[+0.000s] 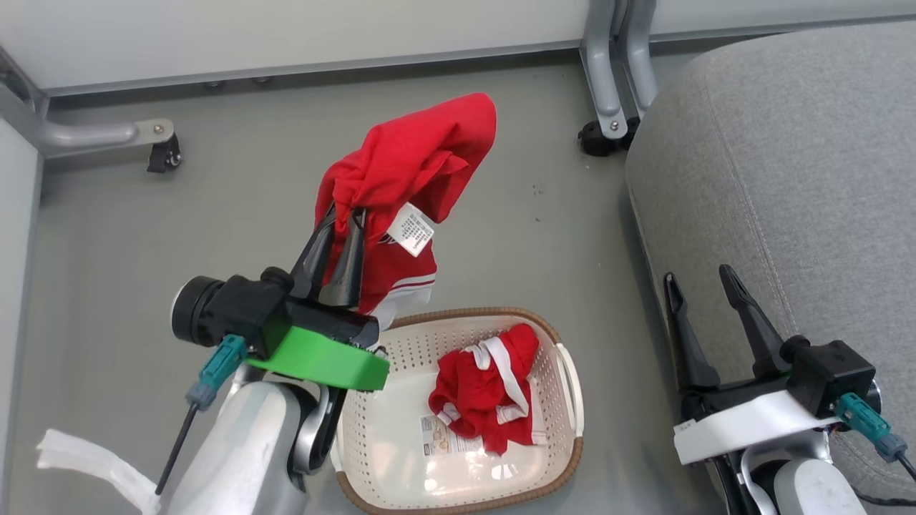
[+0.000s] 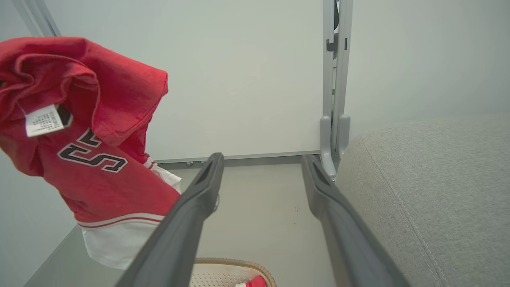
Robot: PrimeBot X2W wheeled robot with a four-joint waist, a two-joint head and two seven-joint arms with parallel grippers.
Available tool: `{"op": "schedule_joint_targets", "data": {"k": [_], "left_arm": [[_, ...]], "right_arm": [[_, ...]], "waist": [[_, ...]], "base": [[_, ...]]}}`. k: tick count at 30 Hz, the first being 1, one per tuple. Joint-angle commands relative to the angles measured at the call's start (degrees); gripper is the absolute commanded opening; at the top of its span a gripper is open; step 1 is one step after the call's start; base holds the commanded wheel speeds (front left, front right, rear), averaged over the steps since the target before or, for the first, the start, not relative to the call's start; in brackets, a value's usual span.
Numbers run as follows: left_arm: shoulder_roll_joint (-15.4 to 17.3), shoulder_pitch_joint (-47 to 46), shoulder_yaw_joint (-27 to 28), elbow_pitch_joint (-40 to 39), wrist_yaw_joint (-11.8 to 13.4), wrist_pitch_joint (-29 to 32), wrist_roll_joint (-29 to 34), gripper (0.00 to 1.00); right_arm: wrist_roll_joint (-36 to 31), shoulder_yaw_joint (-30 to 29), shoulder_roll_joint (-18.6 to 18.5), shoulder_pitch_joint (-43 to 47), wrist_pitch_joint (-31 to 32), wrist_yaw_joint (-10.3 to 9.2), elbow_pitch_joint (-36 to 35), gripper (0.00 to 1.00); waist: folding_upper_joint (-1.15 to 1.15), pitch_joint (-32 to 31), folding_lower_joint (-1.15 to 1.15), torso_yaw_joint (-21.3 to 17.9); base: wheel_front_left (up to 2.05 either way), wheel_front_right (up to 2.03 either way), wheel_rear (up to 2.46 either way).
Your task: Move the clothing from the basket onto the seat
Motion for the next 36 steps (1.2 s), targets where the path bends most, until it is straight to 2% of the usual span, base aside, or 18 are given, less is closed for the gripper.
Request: {"op": "schedule_joint_targets", "data": {"k": [1,9,18,36], "left_arm": [[-0.3,1.7,0.8,-1.3,-0.6,0.0,0.9,0.00],[-0.3,7.3,0.6,-4.9,-2.6,0.0,1.9,0.00],[-0.1,12.2,-0.7,-6.5,-1.8,0.1,1.4,0.00],[0.3,12.4,-1.7,-8.5,-1.2,0.5,1.0,0.00]], "right_arm": [[-0.3,0.1,-0.1,1.2,0.6,0.00,-0.5,1.00],[0.0,1.1,-0.1,4.5,2.9,0.00,-1.8,1.00],[0.6,1.5,-0.1,7.9,4.5,0.00,-2.7,1.00],[0.7,2.8,-0.1,7.9,5.8,0.00,-3.3,1.00]], "waist": [[0.00,-2.3,0.01,0.3],[0.00,-6.6,0.01,-0.2],[0.00,-10.3,0.01,-0.6],[0.00,-10.1,0.01,0.0]], "base": [[0.00,0.00,0.00],[0.00,0.00,0.00],[0.00,0.00,0.00],[0.00,0.00,0.00]]}}
